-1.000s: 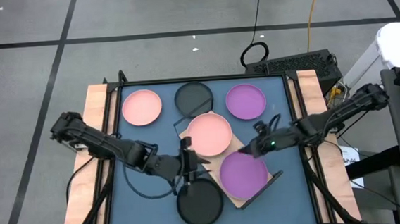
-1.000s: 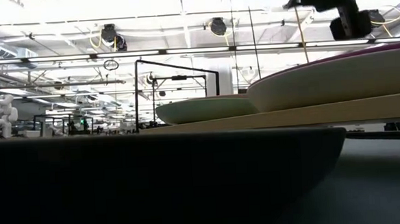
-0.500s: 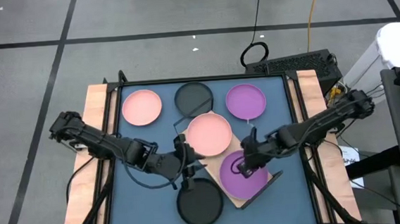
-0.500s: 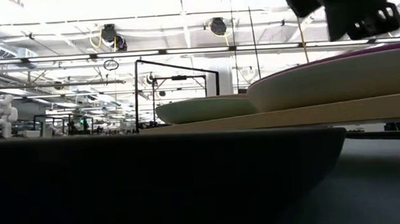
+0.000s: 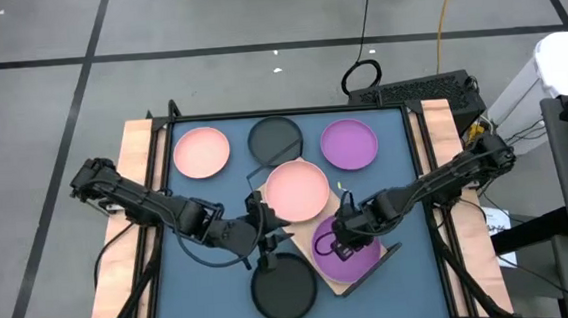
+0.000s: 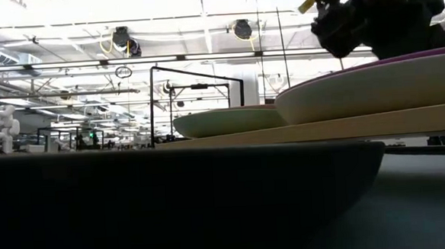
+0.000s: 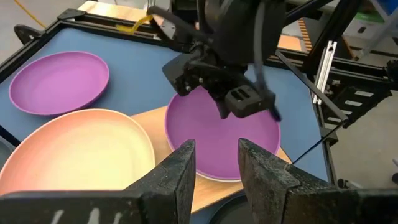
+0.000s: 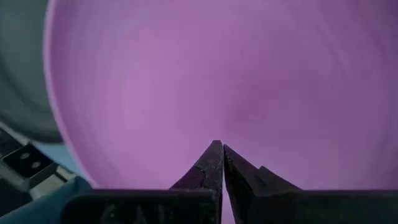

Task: Place and stack plates onto a shelf
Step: Stack the left purple plate on top of the light blue plate on the shelf, then stack the purple plate on top of the light orange plate on the shelf

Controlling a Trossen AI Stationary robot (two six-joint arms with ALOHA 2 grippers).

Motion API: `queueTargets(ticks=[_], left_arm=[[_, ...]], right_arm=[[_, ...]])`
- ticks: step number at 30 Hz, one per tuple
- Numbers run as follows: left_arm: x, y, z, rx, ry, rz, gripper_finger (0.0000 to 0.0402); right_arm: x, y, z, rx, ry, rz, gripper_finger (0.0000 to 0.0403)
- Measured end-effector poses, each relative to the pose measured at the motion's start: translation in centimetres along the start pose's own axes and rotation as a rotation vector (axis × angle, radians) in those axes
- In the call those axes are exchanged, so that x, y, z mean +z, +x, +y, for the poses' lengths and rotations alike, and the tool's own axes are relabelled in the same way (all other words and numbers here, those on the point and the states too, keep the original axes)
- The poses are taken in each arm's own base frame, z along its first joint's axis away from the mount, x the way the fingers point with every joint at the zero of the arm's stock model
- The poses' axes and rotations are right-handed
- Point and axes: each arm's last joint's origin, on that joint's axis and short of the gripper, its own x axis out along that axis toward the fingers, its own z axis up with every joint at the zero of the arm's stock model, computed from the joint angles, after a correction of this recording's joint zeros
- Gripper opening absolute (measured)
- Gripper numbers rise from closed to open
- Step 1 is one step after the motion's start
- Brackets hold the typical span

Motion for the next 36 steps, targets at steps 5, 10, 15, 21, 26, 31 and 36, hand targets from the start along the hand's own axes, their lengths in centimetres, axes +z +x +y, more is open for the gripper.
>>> queueTargets(ticks=[5, 10, 15, 21, 26, 31, 36], left_arm=[[0.0, 0.0, 0.0, 0.0, 0.005, 0.001, 0.0124], [-0.1, 0.0, 0.0, -0.003, 0.003, 0.009, 0.0124], [-0.3, 0.0, 0.1, 0.003, -0.007, 0.026, 0.0124], [-0.7, -0.1, 0.2, 0.013, -0.057, 0.068, 0.0124], [-0.9, 0.0, 0.4, 0.026, -0.071, 0.09, 0.0124], [-0.4, -0.1, 1.2, 0.04, -0.08, 0.081, 0.0124], [0.3, 0.7, 3.1, 0.093, -0.084, 0.077, 0.0124]], right_arm=[[0.6, 0.3, -0.1, -0.019, 0.001, -0.029, 0.0], [1.3, 0.1, -0.2, -0.022, -0.011, -0.071, 0.0], [1.8, -0.2, 0.1, 0.029, -0.025, -0.104, 0.0], [2.0, -2.2, 0.6, 0.162, -0.034, -0.148, 0.0], [2.6, -4.8, -0.3, 0.209, -0.023, -0.225, 0.0], [4.0, -7.4, -2.1, 0.201, -0.023, -0.318, 0.0], [5.9, -8.9, -4.4, 0.122, -0.057, -0.352, 0.0]])
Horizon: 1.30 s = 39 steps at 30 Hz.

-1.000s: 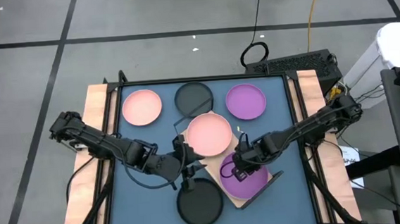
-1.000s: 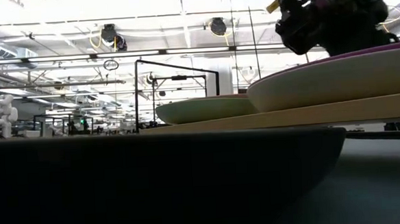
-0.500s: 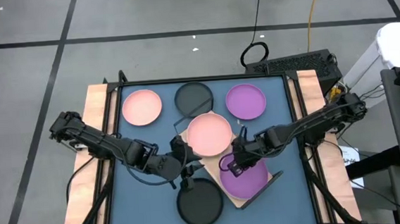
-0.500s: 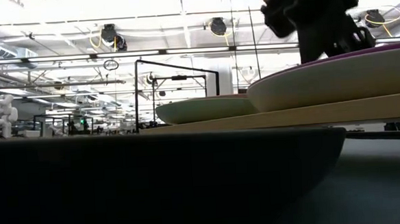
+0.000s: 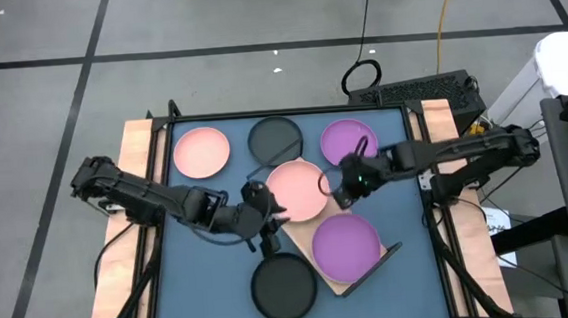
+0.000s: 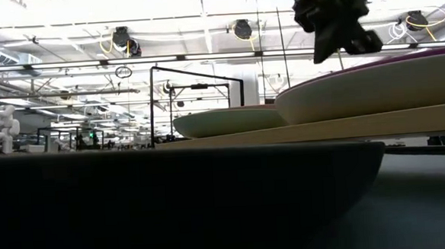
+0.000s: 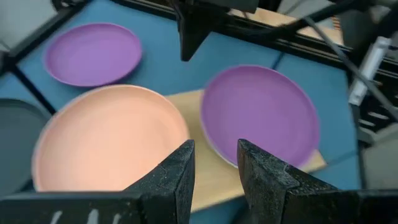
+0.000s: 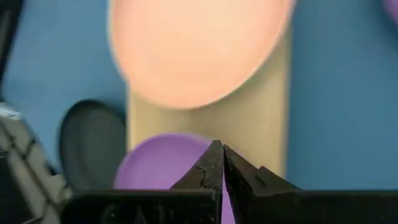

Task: Place and stack plates onto a shelf
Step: Stack the purple plate on top of the light orange plate on the shelf

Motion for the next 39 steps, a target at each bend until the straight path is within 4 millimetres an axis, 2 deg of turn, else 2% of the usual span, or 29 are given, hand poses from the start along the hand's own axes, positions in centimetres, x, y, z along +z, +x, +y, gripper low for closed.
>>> queueTargets(ticks=[4, 9, 13, 18, 27, 39], left_arm=[[1.1, -0.2, 1.7, 0.004, -0.045, -0.013, 0.0124], [2.5, -1.8, 3.9, 0.02, -0.094, -0.056, 0.0124], [3.0, -3.2, 5.5, 0.095, -0.079, -0.073, 0.0124], [3.2, -3.6, 6.8, 0.137, -0.051, -0.06, 0.0124], [3.4, -3.5, 7.2, 0.132, -0.089, -0.054, 0.0124], [3.3, -3.4, 7.3, 0.131, -0.142, -0.051, 0.0124]], right_arm=[[2.0, -0.2, -1.6, -0.039, -0.088, -0.016, 0.0], [4.2, -0.4, -3.1, -0.052, -0.149, -0.061, 0.0], [5.7, -0.7, -4.4, -0.077, -0.202, -0.097, 0.0], [7.0, -1.0, -5.6, -0.124, -0.277, -0.143, 0.0004], [8.4, -0.4, -7.2, -0.179, -0.412, -0.12, 0.0038], [10.0, 1.9, -8.7, -0.211, -0.518, -0.042, 0.0118]])
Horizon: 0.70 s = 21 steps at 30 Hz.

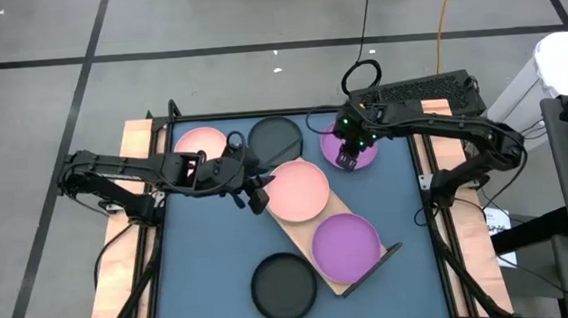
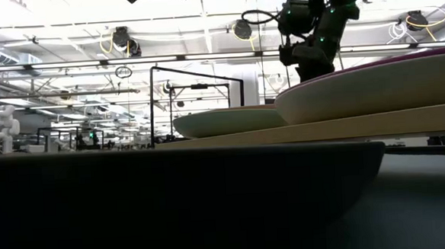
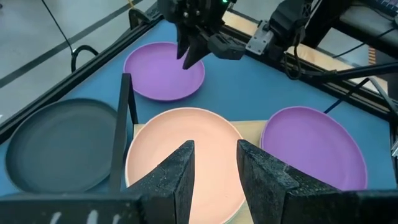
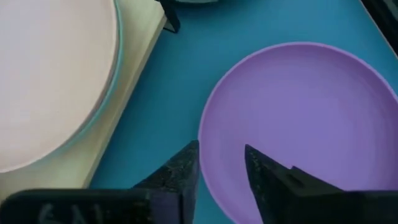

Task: Place and stack plates onto a shelf
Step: Stack the purple plate on top of the light orange plate on the shelf

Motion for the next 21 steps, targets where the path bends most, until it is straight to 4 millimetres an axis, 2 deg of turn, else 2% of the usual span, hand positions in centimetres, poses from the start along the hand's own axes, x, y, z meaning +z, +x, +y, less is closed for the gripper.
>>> queueTargets(ticks=[8, 16, 21], left_arm=[[-0.8, 0.0, 0.4, 0.03, -0.027, 0.078, 0.0124], [-1.0, -0.2, 0.2, 0.025, -0.036, 0.098, 0.0124], [-1.1, -0.2, 0.3, 0.029, -0.043, 0.102, 0.0124]], right_arm=[[0.4, 1.5, -0.2, -0.002, -0.075, 0.017, 0.0148], [0.7, 2.6, -0.2, -0.002, -0.109, 0.024, 0.0151], [-0.1, 3.5, -0.3, -0.002, -0.092, 0.003, 0.0152]])
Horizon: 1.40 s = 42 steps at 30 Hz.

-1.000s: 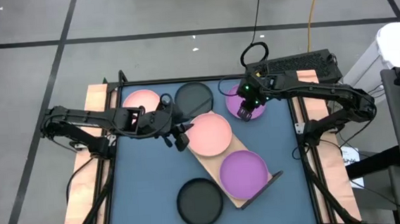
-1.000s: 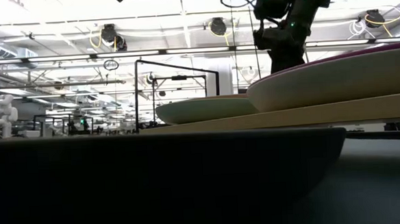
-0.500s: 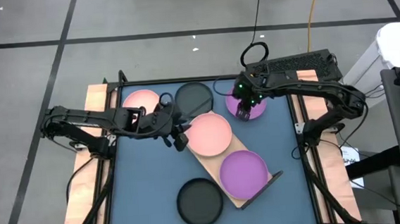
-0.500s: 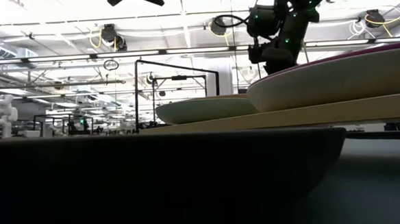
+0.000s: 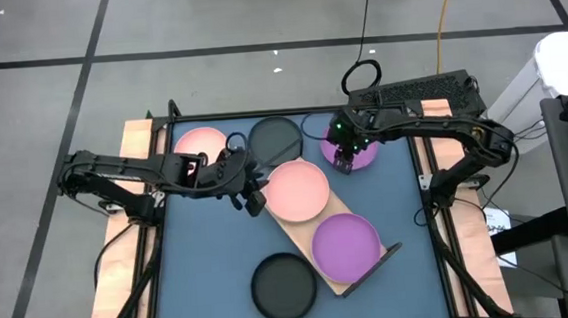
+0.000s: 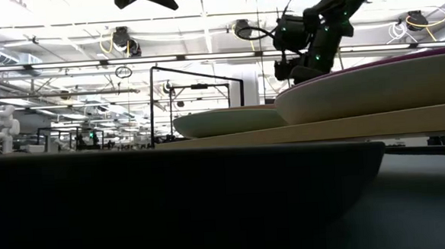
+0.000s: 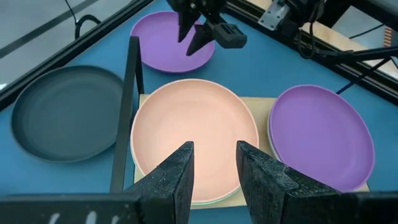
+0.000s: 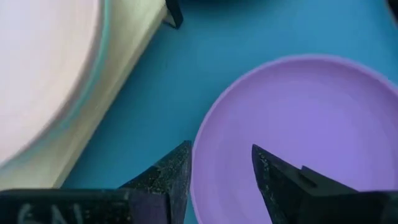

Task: Place and stack plates onto a shelf
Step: Stack the purple plate on top of the light orange plate on the shelf

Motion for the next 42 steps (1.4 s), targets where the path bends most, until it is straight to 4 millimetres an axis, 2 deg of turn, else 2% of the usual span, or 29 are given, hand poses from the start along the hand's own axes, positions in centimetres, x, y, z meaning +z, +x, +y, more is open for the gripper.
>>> queueTargets(ticks=[6, 12, 16, 22, 26, 39, 42], left_arm=[[0.0, 0.0, 0.0, -0.01, -0.033, 0.008, 0.0124], [0.0, 0.0, 0.0, -0.01, -0.031, 0.008, 0.0124], [0.0, 0.0, 0.0, -0.009, -0.03, 0.009, 0.0124], [0.0, 0.0, 0.0, -0.009, -0.031, 0.009, 0.0124], [0.0, 0.0, 0.0, -0.009, -0.032, 0.009, 0.0124], [0.0, 0.0, 0.0, -0.011, -0.032, 0.011, 0.0124], [0.0, 0.0, 0.0, -0.012, -0.034, 0.011, 0.0124]], right_arm=[[-1.7, 1.4, 0.1, 0.054, 0.028, 0.038, 0.0152], [-2.5, 2.1, 0.2, 0.084, 0.059, 0.038, 0.0152], [-2.4, 2.3, 0.3, 0.104, 0.054, 0.008, 0.0169], [-1.9, 2.3, 0.3, 0.102, 0.039, -0.048, 0.0232], [-1.7, 2.3, 0.2, 0.072, 0.02, -0.066, 0.0258], [-1.1, 2.6, 0.0, 0.04, 0.001, -0.132, 0.0261], [-1.5, 3.1, 0.0, 0.039, 0.007, -0.158, 0.0261]])
